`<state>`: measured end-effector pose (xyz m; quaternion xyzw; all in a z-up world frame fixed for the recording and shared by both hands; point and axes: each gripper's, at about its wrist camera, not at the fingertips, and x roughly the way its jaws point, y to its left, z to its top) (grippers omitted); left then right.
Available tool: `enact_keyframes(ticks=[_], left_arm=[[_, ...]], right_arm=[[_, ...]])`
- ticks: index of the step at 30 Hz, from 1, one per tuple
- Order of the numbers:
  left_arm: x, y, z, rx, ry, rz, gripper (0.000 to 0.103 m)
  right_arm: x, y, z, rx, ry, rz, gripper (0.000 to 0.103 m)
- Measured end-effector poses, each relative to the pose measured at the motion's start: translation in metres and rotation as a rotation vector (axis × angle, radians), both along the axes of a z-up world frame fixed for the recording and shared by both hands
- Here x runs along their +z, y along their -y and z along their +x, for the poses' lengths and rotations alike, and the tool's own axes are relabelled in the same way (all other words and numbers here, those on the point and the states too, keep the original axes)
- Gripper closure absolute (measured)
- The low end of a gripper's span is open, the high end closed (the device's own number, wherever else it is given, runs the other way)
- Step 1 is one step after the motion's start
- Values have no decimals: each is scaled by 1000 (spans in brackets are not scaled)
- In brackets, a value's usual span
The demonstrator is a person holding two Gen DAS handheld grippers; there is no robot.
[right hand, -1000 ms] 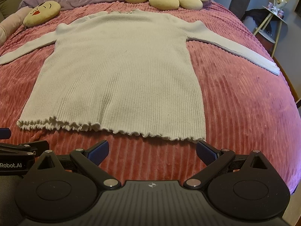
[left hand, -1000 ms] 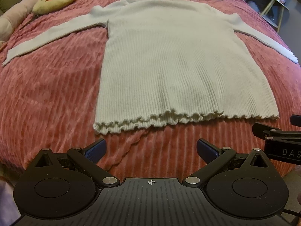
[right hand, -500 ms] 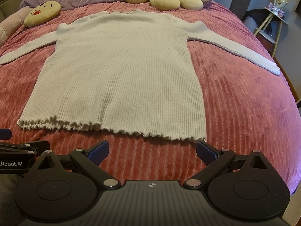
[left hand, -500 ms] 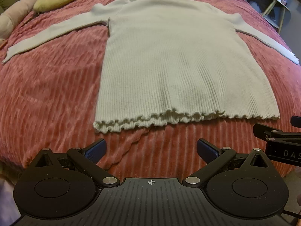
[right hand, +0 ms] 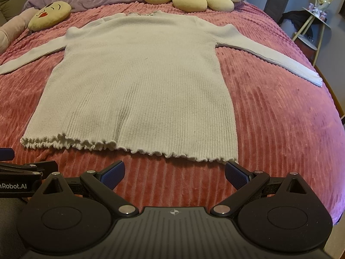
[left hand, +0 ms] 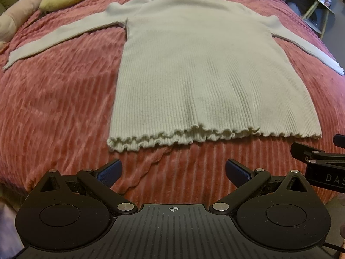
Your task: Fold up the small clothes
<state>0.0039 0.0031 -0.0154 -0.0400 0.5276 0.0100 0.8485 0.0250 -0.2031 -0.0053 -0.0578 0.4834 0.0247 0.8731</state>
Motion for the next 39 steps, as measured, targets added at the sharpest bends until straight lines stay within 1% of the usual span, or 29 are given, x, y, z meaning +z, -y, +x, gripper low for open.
enact_keyframes(ticks=[22, 39], left_arm=[[-3, 2, 3, -2, -4, 2, 0], [-11, -1, 13, 10, -32, -16, 0]], right_arm=[[-3, 3, 2, 5, -4, 22, 4], [-9, 7, 8, 22, 1, 53, 4]])
